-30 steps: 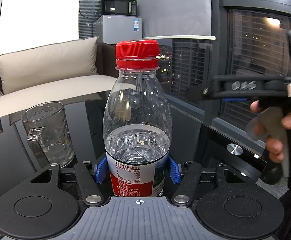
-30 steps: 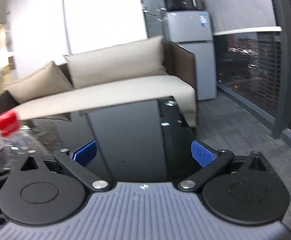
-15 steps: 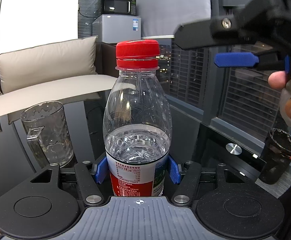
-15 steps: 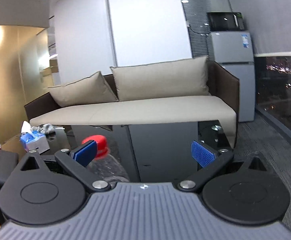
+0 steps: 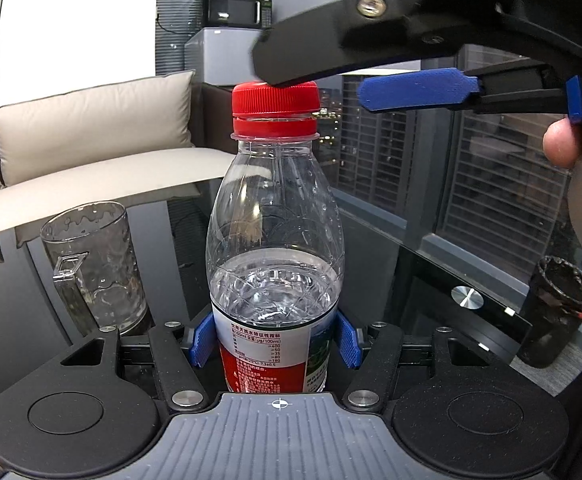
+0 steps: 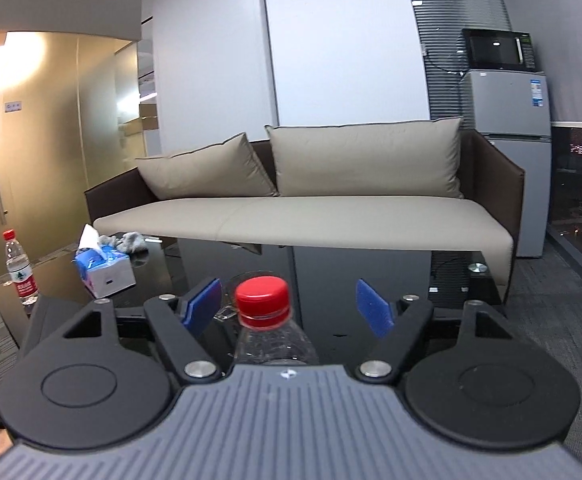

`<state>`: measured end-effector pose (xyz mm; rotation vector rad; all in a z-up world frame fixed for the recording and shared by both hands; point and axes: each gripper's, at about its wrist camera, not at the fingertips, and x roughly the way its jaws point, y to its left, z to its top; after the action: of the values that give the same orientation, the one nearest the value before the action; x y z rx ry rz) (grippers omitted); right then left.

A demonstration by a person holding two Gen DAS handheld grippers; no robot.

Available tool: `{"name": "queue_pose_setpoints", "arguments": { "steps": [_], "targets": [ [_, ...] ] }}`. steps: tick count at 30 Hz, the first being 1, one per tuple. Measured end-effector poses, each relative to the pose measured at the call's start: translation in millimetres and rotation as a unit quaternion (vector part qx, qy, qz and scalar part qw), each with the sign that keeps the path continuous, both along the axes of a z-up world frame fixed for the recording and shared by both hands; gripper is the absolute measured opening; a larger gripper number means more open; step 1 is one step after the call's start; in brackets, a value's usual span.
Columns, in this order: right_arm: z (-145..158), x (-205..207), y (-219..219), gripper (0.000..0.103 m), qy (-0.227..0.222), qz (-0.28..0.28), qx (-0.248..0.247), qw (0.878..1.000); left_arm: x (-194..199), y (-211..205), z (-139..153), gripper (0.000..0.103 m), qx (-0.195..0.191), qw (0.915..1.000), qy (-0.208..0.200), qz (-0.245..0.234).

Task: Unscrew bottle cap and pour
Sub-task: 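Close the right tool on the red cap above the left tool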

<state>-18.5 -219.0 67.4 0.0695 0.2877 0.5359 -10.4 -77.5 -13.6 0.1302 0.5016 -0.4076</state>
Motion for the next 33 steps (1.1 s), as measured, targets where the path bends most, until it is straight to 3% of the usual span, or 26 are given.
{"name": "queue_pose_setpoints", "arguments": {
  "steps": [4, 6, 13, 17, 33],
  "targets": [
    [-2.7, 1.9, 6.0, 0.072, 0.012, -0.009, -0.011, 1.000, 0.1, -0.7, -0.4, 0.056, 0.000, 1.0000, 0.000, 0.000],
    [-1.9, 2.1, 8.9, 0.063, 0.014, -0.013, -0.019, 1.000, 0.2, -1.1, -0.6, 0.056, 0.000, 1.0000, 0.000, 0.000],
    [6.2, 2.4, 26.4, 0.048, 0.039, -0.019, -0.044, 0.998, 0.4, -2.4, -1.3, 0.056, 0.001, 1.0000, 0.001, 0.000],
    [12.4, 3.2, 37.8, 0.034, 0.053, -0.024, -0.065, 0.996, 0.5, -2.6, -1.3, 0.056, 0.000, 1.0000, 0.002, 0.000],
    [25.0, 14.4, 51.4, 0.034, 0.085, -0.020, -0.106, 0.991, -0.2, -0.9, 0.6, 0.056, 0.000, 1.0000, 0.003, -0.001]
  ]
}}
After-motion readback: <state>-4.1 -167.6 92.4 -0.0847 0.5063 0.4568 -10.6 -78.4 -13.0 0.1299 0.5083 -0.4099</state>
